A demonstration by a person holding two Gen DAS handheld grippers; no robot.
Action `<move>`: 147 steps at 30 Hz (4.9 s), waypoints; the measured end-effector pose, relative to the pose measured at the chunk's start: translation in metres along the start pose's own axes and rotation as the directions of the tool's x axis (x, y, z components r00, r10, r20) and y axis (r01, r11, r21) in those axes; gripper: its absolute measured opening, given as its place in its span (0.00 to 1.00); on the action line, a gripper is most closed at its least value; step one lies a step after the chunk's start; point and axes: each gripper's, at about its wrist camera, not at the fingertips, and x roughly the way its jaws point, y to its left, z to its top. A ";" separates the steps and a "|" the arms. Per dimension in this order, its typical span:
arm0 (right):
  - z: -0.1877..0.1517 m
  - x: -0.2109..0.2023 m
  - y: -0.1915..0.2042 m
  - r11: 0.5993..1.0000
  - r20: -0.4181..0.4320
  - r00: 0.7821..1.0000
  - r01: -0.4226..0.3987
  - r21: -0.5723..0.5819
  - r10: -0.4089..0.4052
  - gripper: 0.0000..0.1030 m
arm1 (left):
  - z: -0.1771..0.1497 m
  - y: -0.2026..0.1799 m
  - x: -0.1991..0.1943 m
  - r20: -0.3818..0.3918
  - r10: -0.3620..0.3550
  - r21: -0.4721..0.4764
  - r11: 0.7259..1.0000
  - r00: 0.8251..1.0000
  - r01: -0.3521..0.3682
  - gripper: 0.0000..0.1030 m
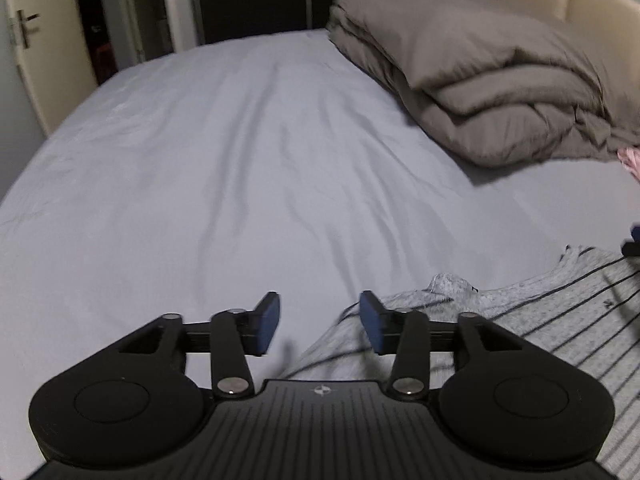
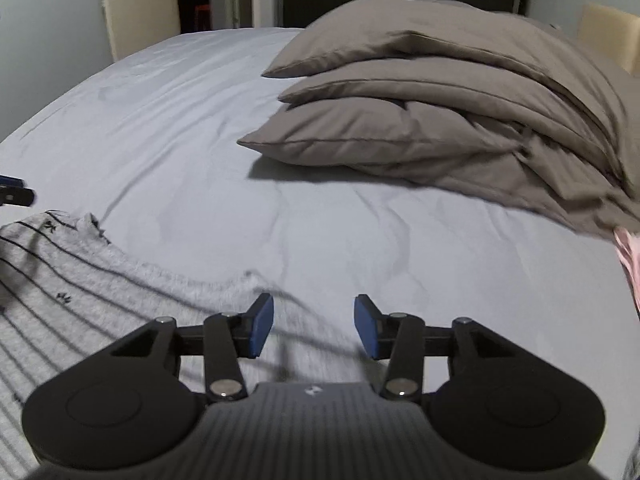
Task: Fold clothes
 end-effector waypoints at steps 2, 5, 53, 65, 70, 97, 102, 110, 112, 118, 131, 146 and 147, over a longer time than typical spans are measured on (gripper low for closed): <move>-0.011 -0.020 -0.003 0.999 -0.017 1.000 -0.005 0.044 0.006 0.47 | -0.009 0.009 -0.029 0.000 0.004 -0.024 1.000 1.000 -0.004 0.42; -0.030 -0.052 -0.005 0.994 -0.056 0.998 -0.024 0.110 0.030 0.49 | -0.035 0.019 -0.072 -0.038 0.030 -0.031 0.999 0.999 -0.031 0.43; -0.238 -0.222 0.034 0.959 -0.230 0.970 -0.010 0.282 0.078 0.74 | -0.240 0.050 -0.342 0.097 -0.034 -0.419 0.905 0.995 0.072 0.02; -0.244 -0.212 0.028 0.963 -0.262 0.964 0.027 0.270 0.046 0.73 | -0.180 0.185 -0.410 0.127 0.321 -0.572 0.797 0.938 -0.196 0.02; -0.250 -0.208 0.015 0.953 -0.279 0.960 0.072 0.294 0.014 0.73 | -0.202 0.238 -0.372 0.007 0.403 -0.649 0.698 0.915 -0.303 0.02; -0.290 -0.224 0.024 0.977 -0.299 0.951 -0.010 0.213 0.075 0.59 | -0.269 0.027 -0.275 -0.027 0.027 -0.259 0.965 0.999 -0.033 0.25; -0.311 -0.226 0.018 0.970 -0.318 0.944 -0.014 0.242 0.093 0.59 | -0.300 0.008 -0.265 -0.107 -0.013 -0.199 0.980 0.994 -0.009 0.37; -0.336 -0.221 0.024 0.963 -0.348 0.924 -0.068 0.260 0.159 0.57 | -0.327 -0.013 -0.238 -0.223 -0.081 -0.191 0.981 0.971 0.038 0.40; -0.340 -0.218 0.031 0.970 -0.352 0.924 -0.068 0.233 0.149 0.56 | -0.331 -0.018 -0.232 -0.237 -0.088 -0.191 0.981 0.968 0.043 0.40; -0.339 -0.221 0.038 0.968 -0.326 0.928 -0.113 0.222 0.183 0.05 | -0.331 -0.035 -0.222 -0.234 -0.098 -0.150 0.987 0.967 0.064 0.21; -0.336 -0.279 0.010 0.964 -0.349 0.935 0.036 0.264 0.061 0.00 | -0.326 -0.026 -0.267 -0.229 -0.149 -0.230 0.968 0.962 0.095 0.02; -0.346 -0.256 0.015 0.960 -0.393 0.915 0.029 0.278 0.086 0.15 | -0.339 -0.024 -0.253 -0.346 0.010 -0.102 0.994 0.938 -0.048 0.00; -0.347 -0.254 0.018 0.962 -0.395 0.915 0.029 0.271 0.084 0.36 | -0.339 -0.021 -0.254 -0.328 0.001 -0.117 0.992 0.945 -0.041 0.00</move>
